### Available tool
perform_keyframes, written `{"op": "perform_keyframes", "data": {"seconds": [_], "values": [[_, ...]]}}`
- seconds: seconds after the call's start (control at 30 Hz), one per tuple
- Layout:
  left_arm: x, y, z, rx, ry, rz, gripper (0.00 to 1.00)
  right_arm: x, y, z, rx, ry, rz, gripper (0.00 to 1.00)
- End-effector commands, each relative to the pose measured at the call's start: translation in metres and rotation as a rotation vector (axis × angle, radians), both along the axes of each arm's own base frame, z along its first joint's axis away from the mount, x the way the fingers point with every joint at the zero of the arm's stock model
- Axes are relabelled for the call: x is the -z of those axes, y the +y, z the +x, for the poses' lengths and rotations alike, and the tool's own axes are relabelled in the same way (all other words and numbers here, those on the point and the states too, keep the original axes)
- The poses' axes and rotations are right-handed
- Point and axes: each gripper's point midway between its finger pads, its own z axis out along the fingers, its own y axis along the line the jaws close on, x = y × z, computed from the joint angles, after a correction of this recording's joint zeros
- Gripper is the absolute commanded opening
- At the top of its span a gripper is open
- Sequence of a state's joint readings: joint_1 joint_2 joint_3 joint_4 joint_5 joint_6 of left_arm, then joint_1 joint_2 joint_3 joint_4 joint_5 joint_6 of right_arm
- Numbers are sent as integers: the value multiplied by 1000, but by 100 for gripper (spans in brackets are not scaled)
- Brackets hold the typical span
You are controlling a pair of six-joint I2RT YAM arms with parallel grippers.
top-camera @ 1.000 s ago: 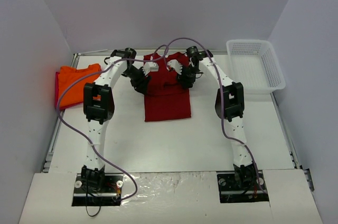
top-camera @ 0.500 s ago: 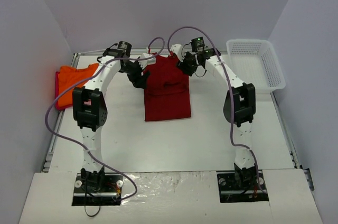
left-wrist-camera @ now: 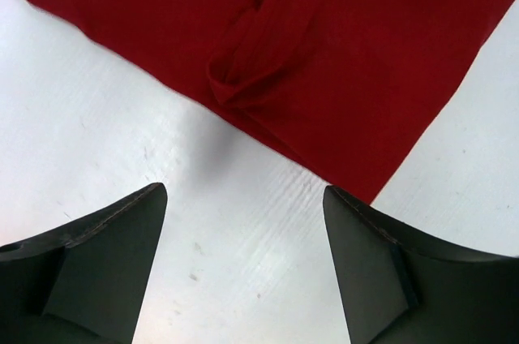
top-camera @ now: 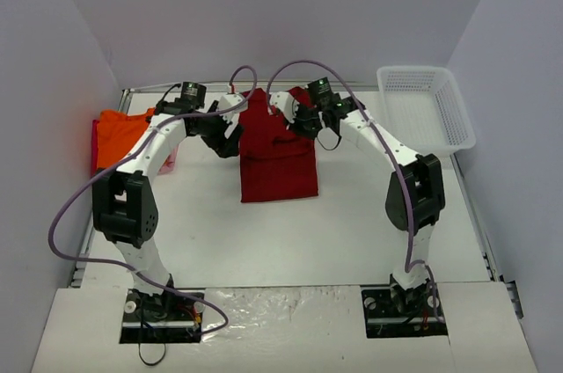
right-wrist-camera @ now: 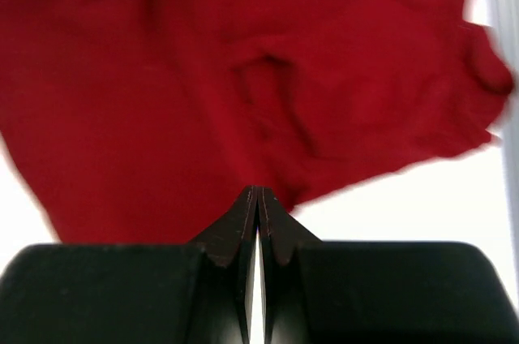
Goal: Fold and stack the t-shirts
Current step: Fold the folded rectangular tshirt in 1/3 of the way
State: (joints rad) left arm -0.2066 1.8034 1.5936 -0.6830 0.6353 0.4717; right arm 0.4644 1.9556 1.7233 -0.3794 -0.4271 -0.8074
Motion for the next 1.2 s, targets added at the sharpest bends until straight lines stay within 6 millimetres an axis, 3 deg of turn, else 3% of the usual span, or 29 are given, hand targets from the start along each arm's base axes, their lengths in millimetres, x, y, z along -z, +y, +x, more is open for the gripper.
{"op": "perform_keyframes", "data": {"seconds": [0.0,0.03,0.3,0.7,0.93,1.17], "values": [[-20,16,2,-99,-84,-11,77,6,17,-31,-52,52,-12,0],[-28,18,4,-110,-130,-13,78,14,20,-35,-60,74,-19,0],[-17,39,1,-193,-129,35,79,42,48,-49,-110,152,-27,0],[-9,47,7,-226,-114,41,79,103,53,-46,-112,262,-75,0],[-6,47,9,-225,-111,39,79,121,52,-40,-108,272,-101,0],[-3,47,9,-225,-105,40,80,126,49,-20,-71,253,-104,0]]}}
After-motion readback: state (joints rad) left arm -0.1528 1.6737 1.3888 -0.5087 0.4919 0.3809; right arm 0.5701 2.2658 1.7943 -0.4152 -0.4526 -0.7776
